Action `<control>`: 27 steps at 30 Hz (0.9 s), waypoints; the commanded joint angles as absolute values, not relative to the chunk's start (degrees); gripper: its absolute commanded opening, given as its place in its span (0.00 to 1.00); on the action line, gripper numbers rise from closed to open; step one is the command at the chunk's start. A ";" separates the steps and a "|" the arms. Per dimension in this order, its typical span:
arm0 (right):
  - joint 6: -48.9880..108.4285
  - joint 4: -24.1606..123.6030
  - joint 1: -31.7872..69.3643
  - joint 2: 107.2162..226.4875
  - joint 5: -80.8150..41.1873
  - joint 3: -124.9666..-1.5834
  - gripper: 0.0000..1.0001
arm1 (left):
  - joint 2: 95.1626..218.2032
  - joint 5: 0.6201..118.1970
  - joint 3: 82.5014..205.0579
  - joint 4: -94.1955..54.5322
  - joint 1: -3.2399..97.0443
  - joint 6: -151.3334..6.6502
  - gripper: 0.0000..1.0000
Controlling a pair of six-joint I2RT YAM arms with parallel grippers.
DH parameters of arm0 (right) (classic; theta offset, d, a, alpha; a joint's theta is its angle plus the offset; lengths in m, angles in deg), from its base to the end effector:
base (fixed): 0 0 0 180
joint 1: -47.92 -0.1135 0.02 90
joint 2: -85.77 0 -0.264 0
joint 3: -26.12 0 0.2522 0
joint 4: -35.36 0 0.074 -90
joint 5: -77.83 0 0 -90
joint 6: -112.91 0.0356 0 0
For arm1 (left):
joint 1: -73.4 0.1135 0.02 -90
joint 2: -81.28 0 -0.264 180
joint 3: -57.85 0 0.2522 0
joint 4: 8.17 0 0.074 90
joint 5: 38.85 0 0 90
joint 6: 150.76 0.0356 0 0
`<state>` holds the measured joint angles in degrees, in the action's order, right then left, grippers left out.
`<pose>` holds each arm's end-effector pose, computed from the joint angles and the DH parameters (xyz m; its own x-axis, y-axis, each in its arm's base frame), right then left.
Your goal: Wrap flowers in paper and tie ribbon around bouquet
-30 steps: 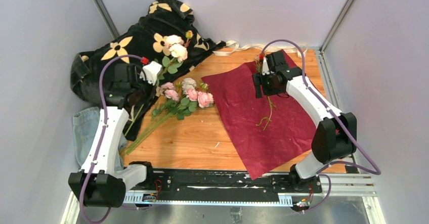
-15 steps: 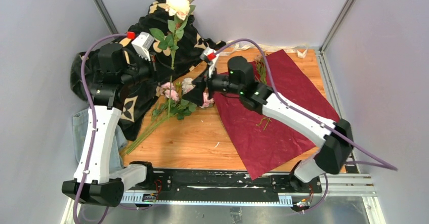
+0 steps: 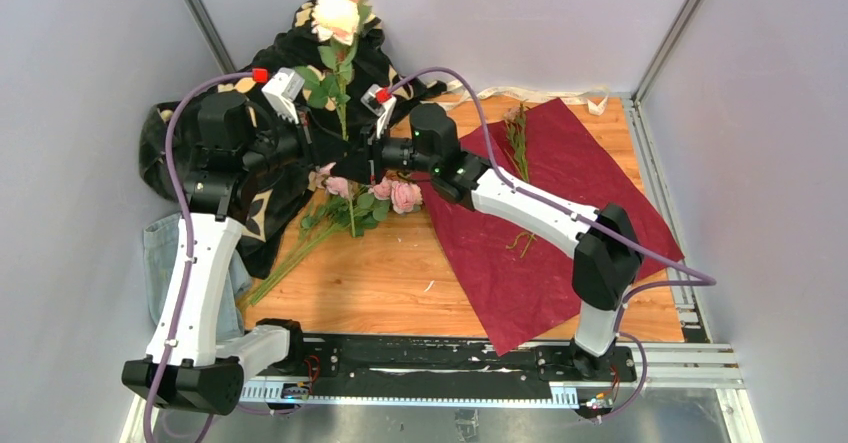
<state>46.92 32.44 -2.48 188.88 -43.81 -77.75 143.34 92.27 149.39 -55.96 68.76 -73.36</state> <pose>0.2636 0.3480 0.3807 -0.3653 0.1019 -0.9253 -0.9207 0.1071 0.3753 0.2090 -0.0404 0.4392 -0.4546 -0.1280 -0.8814 0.5985 0.6890 -0.4087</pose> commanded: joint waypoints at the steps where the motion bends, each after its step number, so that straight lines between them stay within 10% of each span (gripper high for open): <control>1: 47.98 32.26 -2.96 188.79 -42.29 -79.63 0.01 | 142.21 93.76 148.05 -53.93 68.39 -74.40 0.00; 2: 47.63 33.65 -2.60 188.26 -41.32 -79.15 0.00 | 142.14 93.54 147.73 -53.85 68.39 -74.22 0.00; 4: 46.54 38.50 -0.50 185.74 -38.51 -76.87 0.00 | 142.07 90.91 147.56 -55.77 68.39 -72.37 0.75; 5: 45.79 41.28 0.85 184.08 -37.02 -75.20 0.00 | 142.02 89.70 147.55 -57.86 68.38 -69.54 0.97; 15: 27.15 93.22 27.00 176.98 -19.48 -67.65 0.00 | 139.65 55.03 125.90 -67.83 68.38 -22.50 1.00; 27: 23.17 102.61 39.39 194.98 -16.13 -74.17 0.00 | 141.87 51.75 110.93 -58.41 68.39 -15.84 0.74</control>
<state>25.30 98.25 39.29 192.03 -16.66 -70.16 142.31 53.23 111.05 -63.69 68.43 -18.87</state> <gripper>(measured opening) 0.036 0.757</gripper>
